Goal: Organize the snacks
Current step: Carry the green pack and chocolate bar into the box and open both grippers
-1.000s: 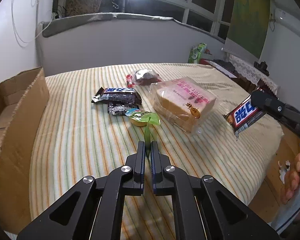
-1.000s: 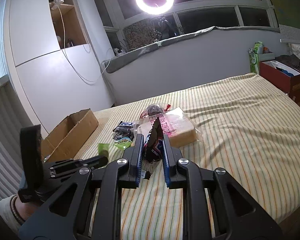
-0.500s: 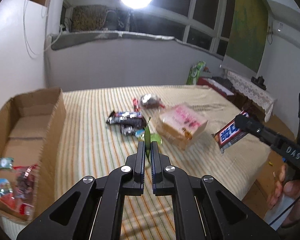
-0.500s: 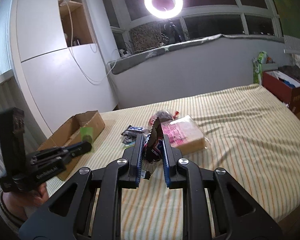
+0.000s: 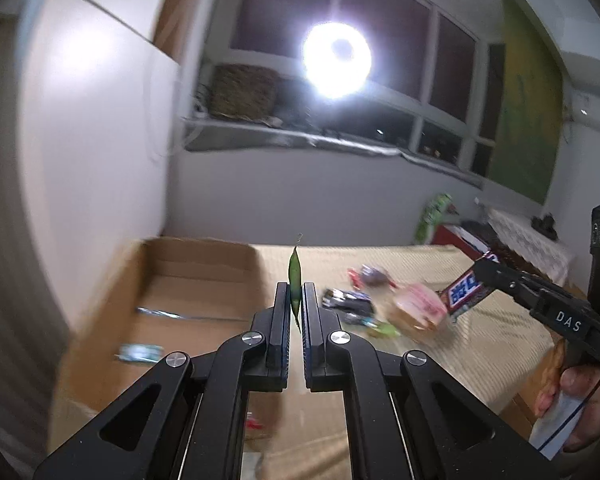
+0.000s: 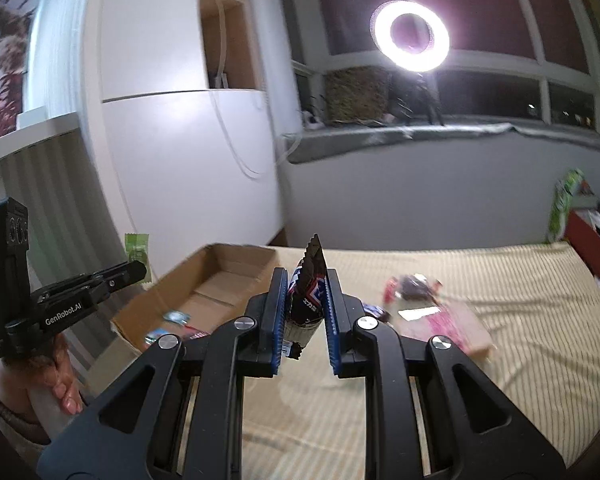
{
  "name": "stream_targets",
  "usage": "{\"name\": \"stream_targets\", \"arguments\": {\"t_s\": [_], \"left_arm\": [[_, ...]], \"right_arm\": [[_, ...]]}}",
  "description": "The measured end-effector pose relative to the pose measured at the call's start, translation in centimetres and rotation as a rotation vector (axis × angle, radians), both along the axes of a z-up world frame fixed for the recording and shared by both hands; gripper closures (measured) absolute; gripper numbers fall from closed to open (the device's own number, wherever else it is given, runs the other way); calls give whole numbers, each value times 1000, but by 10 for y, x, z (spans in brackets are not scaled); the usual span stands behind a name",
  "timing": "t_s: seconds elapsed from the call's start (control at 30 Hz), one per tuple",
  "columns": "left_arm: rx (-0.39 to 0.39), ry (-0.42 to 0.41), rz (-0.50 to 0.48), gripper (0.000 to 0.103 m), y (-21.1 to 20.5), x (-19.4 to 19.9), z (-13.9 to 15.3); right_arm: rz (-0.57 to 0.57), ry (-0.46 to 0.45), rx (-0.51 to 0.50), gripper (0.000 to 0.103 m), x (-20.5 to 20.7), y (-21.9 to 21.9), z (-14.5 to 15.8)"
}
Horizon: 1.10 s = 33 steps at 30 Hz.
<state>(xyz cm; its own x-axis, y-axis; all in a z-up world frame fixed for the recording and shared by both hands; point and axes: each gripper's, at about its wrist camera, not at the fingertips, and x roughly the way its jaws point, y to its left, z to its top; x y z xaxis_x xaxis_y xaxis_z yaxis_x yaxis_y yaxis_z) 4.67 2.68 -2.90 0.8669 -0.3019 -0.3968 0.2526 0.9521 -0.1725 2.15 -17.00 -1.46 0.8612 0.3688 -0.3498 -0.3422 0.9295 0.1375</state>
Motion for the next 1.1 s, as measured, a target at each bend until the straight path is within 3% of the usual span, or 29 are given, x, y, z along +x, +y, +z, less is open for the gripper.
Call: {"name": "stream_targets", "arguments": {"t_s": [0.37, 0.67, 1.1], "left_arm": [[4, -47, 146, 100, 53, -18, 12], [16, -40, 157, 100, 54, -22, 8], [-25, 18, 216, 100, 107, -16, -21]], "right_arm": [[99, -30, -10, 85, 2, 39, 14], [143, 11, -13, 85, 5, 62, 2], [261, 90, -87, 85, 41, 147, -29]]}}
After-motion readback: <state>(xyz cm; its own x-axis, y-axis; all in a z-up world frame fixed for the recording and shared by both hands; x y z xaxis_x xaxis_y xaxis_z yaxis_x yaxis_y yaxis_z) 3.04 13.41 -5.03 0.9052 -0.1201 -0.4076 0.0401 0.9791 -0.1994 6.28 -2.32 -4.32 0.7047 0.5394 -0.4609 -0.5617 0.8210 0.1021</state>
